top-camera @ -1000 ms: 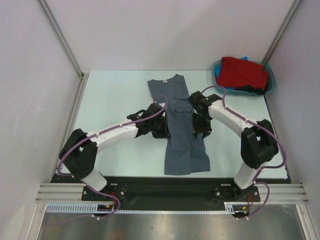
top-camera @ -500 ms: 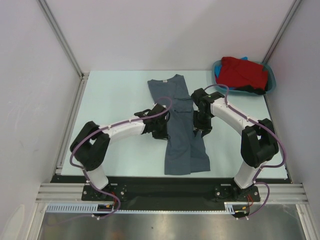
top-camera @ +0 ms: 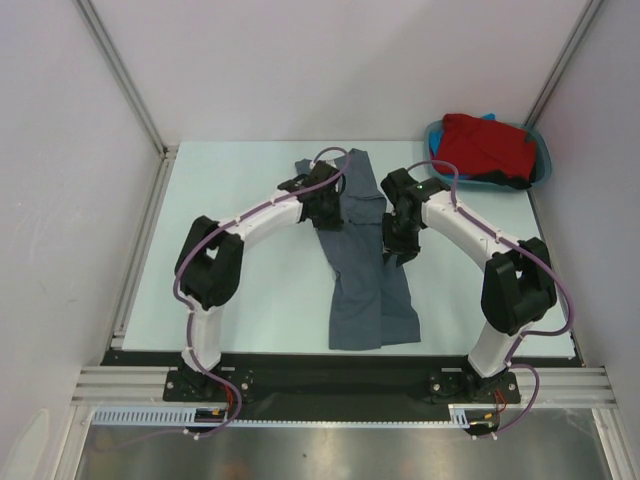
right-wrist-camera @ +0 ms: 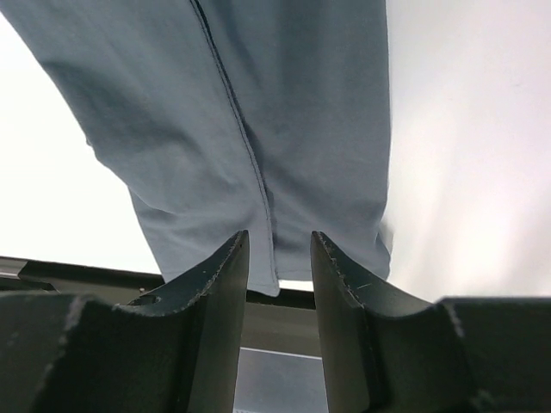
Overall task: Fold and stack the t-shirts
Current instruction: Fold the tshirt
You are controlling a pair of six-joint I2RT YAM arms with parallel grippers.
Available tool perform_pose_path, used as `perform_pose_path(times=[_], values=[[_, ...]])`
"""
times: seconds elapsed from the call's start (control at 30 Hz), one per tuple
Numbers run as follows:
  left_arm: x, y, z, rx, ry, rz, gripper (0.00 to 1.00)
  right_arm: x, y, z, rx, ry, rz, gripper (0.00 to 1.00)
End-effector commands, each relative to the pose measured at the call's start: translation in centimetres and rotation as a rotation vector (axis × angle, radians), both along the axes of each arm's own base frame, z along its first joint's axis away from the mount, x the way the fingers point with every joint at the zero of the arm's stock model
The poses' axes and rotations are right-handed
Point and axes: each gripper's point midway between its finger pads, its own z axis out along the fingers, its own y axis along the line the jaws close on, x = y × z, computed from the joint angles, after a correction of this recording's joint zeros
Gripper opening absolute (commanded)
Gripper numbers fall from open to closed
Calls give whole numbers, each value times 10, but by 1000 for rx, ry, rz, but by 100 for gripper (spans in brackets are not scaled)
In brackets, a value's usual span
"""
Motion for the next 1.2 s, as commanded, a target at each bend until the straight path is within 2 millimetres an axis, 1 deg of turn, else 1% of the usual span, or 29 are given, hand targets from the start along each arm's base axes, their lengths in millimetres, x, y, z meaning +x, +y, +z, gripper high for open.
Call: perform_pose_path(times=[0.0, 0.03, 0.07, 0.1, 0.13, 0.17, 0.2, 0.23, 0.3, 0.33, 0.4, 0.43, 0.47, 0.5, 0.53, 0.57, 0.6, 0.63, 0.67, 0.73, 0.77, 0.83, 0.97, 1.1, 1.13, 1.17], values=[[12, 15, -11, 111, 11, -1, 11, 8, 4, 7, 15, -16, 10, 40], [18, 14, -5, 115, 1, 2, 11, 8, 4, 7, 16, -14, 12, 40], [16, 18, -20, 154, 35, -7, 10, 8, 5, 8, 17, -15, 16, 40], [18, 19, -22, 165, 37, -10, 9, 8, 5, 8, 16, -12, 13, 40], [23, 17, -20, 172, 25, -13, 8, 8, 4, 7, 14, -9, 16, 40], [23, 21, -23, 192, 38, -15, 8, 8, 4, 7, 13, -7, 16, 40], [24, 23, -30, 208, 51, -15, 7, 8, 5, 8, 12, -8, 16, 40], [28, 22, -28, 206, 44, -12, 7, 9, 4, 8, 11, -7, 16, 40], [31, 28, -35, 222, 64, -3, 6, 9, 4, 10, 12, -8, 16, 40], [34, 28, -34, 220, 62, 1, 6, 9, 4, 10, 12, -5, 16, 40], [36, 37, -37, 243, 81, 6, 4, 9, 5, 11, 12, -2, 15, 40], [42, 39, -39, 266, 77, 13, 3, 9, 5, 12, 12, -1, 12, 40], [43, 48, -40, 296, 92, 12, 3, 9, 5, 11, 10, 2, 13, 40], [44, 50, -40, 309, 93, 8, 2, 9, 6, 12, 10, 0, 12, 40], [48, 58, -44, 346, 102, 10, 1, 9, 5, 11, 6, 5, 12, 40], [51, 61, -45, 362, 104, 10, 1, 9, 4, 11, 4, 7, 10, 40], [53, 63, -47, 376, 106, 5, 0, 9, 5, 11, 2, 10, 13, 40], [60, 66, -48, 388, 103, 1, 0, 8, 4, 11, 0, 14, 11, 39], [59, 70, -51, 404, 117, -5, 0, 8, 4, 10, -1, 17, 13, 40], [66, 71, -50, 408, 107, -15, 0, 7, 4, 10, -2, 22, 8, 39], [67, 75, -56, 419, 123, -12, 0, 7, 4, 10, -1, 24, 9, 39], [72, 80, -56, 421, 121, -11, 0, 6, 4, 10, 1, 27, 9, 39], [76, 85, -61, 408, 131, -7, 0, 5, 5, 10, 1, 33, 4, 39], [79, 70, -54, 307, 126, -26, 1, 5, 5, 7, 2, 44, 0, 39], [78, 67, -48, 280, 120, -24, 1, 5, 6, 5, 1, 48, 3, 39], [82, 62, -44, 251, 101, -22, 2, 5, 7, 5, 7, 50, 3, 39]])
